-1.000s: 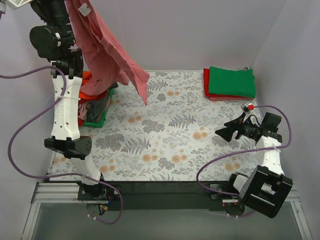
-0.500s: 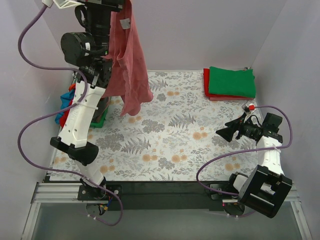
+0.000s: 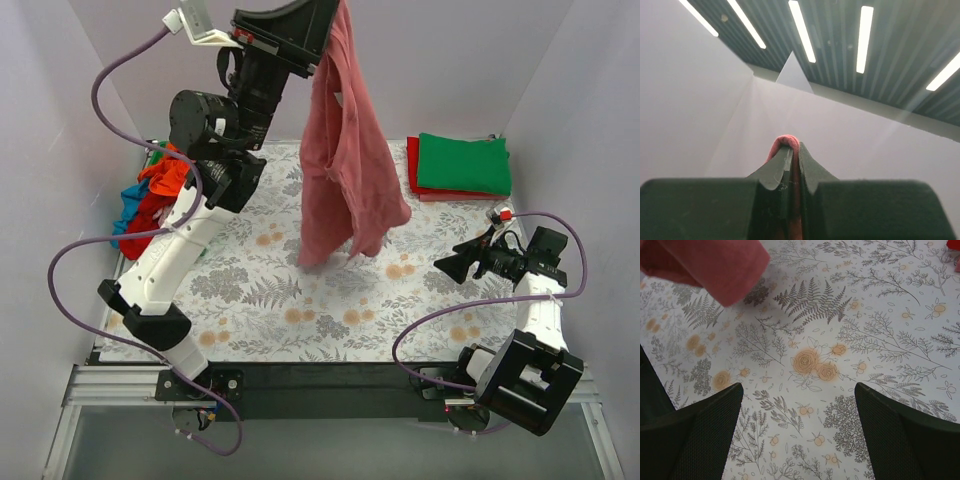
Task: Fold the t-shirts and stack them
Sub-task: Move the tshirt to the center of the board
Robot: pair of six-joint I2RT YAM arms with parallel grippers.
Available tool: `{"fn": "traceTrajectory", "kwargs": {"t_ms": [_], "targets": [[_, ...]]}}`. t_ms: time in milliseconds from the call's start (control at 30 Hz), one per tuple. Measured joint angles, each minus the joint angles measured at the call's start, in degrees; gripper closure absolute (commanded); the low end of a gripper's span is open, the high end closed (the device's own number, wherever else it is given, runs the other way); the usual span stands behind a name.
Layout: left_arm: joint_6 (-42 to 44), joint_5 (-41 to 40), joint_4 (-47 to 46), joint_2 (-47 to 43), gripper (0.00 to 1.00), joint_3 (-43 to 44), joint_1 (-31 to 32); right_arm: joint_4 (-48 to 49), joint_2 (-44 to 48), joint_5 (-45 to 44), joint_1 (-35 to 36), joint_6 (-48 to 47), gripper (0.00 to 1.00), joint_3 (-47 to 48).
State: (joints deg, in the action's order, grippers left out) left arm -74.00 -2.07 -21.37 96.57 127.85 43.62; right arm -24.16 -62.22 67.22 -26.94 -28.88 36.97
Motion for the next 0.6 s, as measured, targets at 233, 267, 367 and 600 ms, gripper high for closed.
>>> {"fn": "traceTrajectory", "kwargs": {"t_ms": [233,267,367,600], "targets": [[-1.9,-0.4,2.8,-10.5,1.0,-24.7,0.8,-0.2,0.7,-0.5,-0.8,-0.1,0.02,0.0],[-2.2,-0.7,2.7,-12.6,1.0,-29.8,0.8,-0.3,0.9,-0.6,-0.9,-0.2,0.01,0.0],[-2.9,-1.0,4.9,-20.8,0.84,-47.4,0.8,-0.7,1.2,-0.9,-0.9,-0.5,0.02,0.0],[-1.0,5.9,17.8,-33.0,0.2,-75.5,0.8,-5.9,1.0,-2.7,-1.0,-5.7,0.02,2.2]]}}
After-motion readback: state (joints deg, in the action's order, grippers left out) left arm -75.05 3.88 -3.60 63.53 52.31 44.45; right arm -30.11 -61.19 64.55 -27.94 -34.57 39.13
